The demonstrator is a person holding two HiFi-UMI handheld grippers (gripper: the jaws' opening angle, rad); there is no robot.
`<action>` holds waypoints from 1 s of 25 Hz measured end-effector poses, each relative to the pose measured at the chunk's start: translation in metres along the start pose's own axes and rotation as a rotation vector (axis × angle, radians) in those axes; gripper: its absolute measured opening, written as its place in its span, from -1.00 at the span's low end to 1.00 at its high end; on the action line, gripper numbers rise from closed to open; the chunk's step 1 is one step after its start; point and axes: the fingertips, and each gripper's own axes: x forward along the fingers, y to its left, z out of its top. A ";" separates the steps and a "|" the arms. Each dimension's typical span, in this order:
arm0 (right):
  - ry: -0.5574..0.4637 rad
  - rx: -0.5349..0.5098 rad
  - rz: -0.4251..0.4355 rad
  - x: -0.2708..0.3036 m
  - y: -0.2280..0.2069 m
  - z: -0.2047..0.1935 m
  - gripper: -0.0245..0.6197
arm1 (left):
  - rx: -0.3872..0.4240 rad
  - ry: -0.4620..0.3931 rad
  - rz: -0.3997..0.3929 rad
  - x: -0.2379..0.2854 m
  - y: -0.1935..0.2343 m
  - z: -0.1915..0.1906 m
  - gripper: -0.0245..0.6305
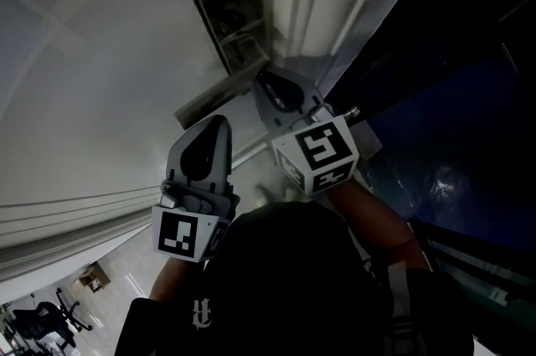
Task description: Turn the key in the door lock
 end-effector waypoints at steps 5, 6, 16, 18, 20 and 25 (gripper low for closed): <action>-0.046 0.451 0.097 -0.001 -0.006 -0.004 -0.85 | -0.001 -0.002 -0.005 0.000 -0.001 0.000 -0.91; -0.055 0.552 0.119 0.000 -0.007 -0.005 -0.85 | -0.001 -0.002 -0.006 -0.001 -0.001 0.000 -0.91; -0.080 1.179 0.244 -0.001 -0.013 -0.013 -0.84 | -0.003 -0.005 -0.016 -0.003 -0.003 0.001 -0.91; -0.091 1.270 0.266 -0.001 -0.012 -0.014 -0.82 | -0.003 -0.005 -0.017 -0.004 -0.003 0.001 -0.91; -0.101 1.316 0.280 0.000 -0.012 -0.014 -0.82 | -0.003 -0.003 -0.017 -0.004 -0.003 0.000 -0.91; -0.126 1.346 0.284 0.000 -0.012 -0.015 -0.80 | 0.001 0.002 -0.020 -0.004 -0.003 0.000 -0.91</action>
